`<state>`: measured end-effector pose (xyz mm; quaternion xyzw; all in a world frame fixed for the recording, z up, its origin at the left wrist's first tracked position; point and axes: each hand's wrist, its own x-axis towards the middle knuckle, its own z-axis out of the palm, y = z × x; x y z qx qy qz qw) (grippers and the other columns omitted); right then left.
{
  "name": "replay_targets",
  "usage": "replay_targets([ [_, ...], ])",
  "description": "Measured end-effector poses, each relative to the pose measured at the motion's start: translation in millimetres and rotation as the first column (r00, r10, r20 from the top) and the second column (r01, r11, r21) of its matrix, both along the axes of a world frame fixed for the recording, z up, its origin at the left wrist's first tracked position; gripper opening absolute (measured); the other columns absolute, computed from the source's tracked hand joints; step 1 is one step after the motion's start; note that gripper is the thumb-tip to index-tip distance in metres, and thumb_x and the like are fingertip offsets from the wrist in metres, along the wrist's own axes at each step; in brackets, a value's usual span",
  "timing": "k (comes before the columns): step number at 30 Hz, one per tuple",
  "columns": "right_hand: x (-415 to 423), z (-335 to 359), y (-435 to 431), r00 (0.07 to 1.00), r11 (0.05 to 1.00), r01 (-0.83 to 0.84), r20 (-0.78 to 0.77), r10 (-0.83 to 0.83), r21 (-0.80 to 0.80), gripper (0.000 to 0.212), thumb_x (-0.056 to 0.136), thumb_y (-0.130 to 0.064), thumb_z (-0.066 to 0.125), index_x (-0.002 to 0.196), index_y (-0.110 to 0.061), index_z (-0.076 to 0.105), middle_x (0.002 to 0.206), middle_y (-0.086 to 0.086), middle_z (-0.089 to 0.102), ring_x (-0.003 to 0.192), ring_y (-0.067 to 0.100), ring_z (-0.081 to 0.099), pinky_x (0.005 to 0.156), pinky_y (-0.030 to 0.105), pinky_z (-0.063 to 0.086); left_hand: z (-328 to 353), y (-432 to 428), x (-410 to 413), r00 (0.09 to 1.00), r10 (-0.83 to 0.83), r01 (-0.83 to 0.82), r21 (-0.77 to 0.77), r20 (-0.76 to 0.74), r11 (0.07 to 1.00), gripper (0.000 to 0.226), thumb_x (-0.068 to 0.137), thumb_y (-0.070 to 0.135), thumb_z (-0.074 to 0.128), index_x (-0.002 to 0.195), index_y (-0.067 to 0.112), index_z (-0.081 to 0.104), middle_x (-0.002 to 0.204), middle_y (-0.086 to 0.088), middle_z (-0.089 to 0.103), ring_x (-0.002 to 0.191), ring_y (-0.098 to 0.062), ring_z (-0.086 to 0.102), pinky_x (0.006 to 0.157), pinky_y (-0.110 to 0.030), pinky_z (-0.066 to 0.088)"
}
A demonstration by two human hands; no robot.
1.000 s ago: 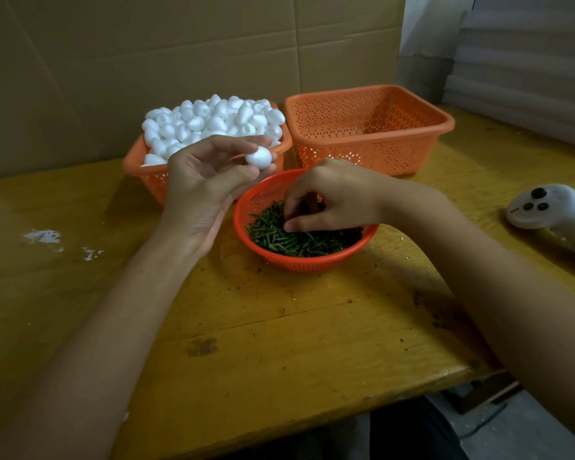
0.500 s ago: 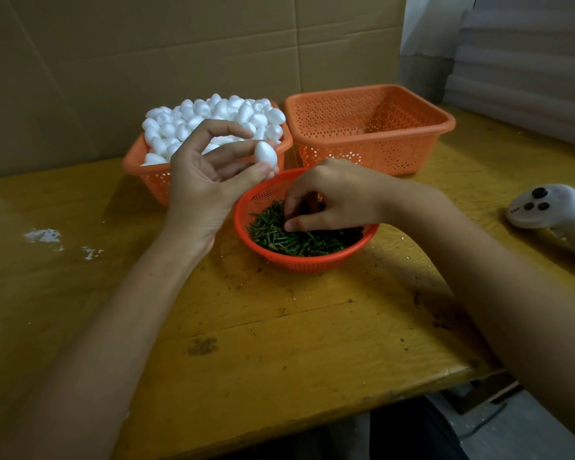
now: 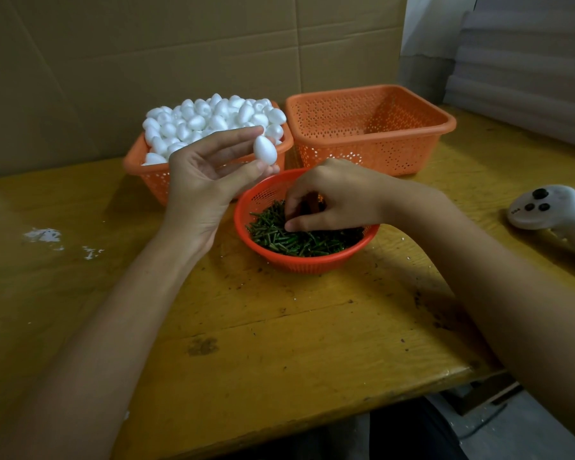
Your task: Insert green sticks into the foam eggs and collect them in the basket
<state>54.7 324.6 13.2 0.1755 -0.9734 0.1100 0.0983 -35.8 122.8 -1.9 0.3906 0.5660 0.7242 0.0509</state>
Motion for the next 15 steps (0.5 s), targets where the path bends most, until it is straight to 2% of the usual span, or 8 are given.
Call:
replay_targets([
  [7, 0.7, 0.2, -0.6, 1.0, 1.0, 0.0, -0.003, 0.0, -0.004, 0.023, 0.092, -0.047, 0.073, 0.104, -0.028, 0.079, 0.101, -0.016, 0.076, 0.086, -0.002, 0.059, 0.087, 0.032, 0.051, 0.9, 0.0, 1.4, 1.0, 0.001, -0.001, -0.011, -0.008, 1.0, 0.038, 0.086, -0.003, 0.081, 0.122, 0.008, 0.072, 0.118, -0.015, 0.078, 0.1, -0.037, 0.078, 0.09, -0.041, 0.063],
  [15, 1.3, 1.0, -0.7, 1.0, 1.0, 0.002, 0.004, -0.002, 0.0, 0.024, 0.092, -0.047, 0.072, 0.104, -0.028, 0.079, 0.1, -0.015, 0.076, 0.085, -0.001, 0.059, 0.088, 0.034, 0.052, 1.9, 0.4, 2.8, 0.998, -0.021, 0.021, 0.002, 0.053, 1.0, 0.032, 0.088, 0.001, 0.081, 0.118, 0.008, 0.071, 0.108, -0.019, 0.079, 0.1, -0.038, 0.078, 0.089, -0.037, 0.062],
])
